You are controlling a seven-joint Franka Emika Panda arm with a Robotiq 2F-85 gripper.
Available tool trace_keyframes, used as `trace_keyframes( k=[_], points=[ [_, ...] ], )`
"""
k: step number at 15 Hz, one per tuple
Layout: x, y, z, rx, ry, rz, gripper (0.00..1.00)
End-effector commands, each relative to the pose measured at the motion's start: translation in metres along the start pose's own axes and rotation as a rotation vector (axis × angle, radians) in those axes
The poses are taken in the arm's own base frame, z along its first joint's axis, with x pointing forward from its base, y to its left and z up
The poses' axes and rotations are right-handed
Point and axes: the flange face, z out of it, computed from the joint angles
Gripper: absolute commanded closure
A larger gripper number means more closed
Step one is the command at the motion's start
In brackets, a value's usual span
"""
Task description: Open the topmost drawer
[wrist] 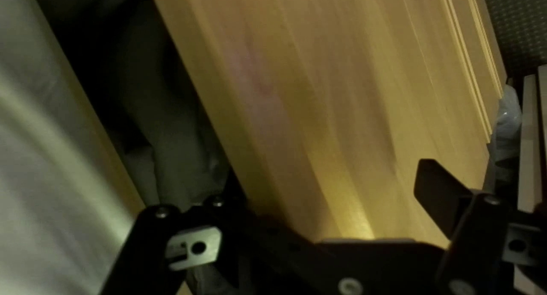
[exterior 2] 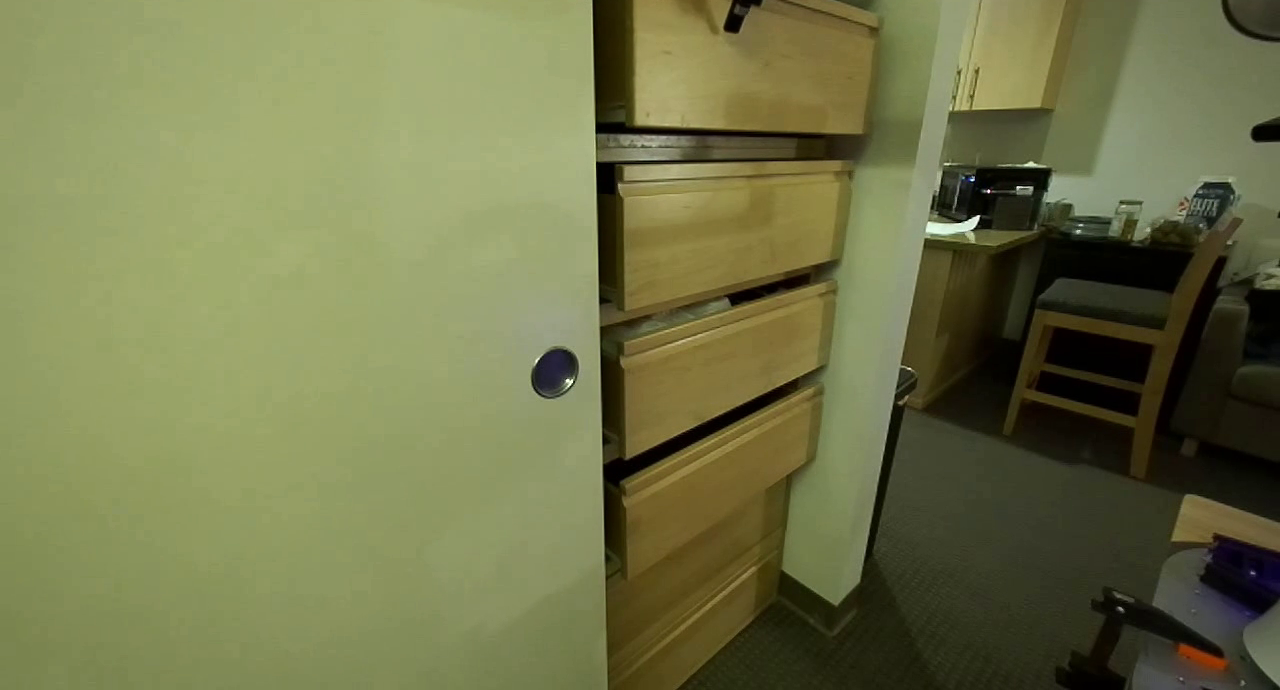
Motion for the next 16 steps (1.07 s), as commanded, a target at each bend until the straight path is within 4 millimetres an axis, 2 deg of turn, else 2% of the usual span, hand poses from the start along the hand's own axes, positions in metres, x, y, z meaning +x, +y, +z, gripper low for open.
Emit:
trace_keyframes(
  k=[1,10,16],
  points=[
    [0.0,-0.014,-0.002,0.066,-0.018,-0.026,0.0],
    [-0.003,-0.039,-0.011,0.119,-0.12,-0.031,0.0],
    [-0.01,-0.054,-0.041,0.123,-0.113,0.011,0.0]
  ],
)
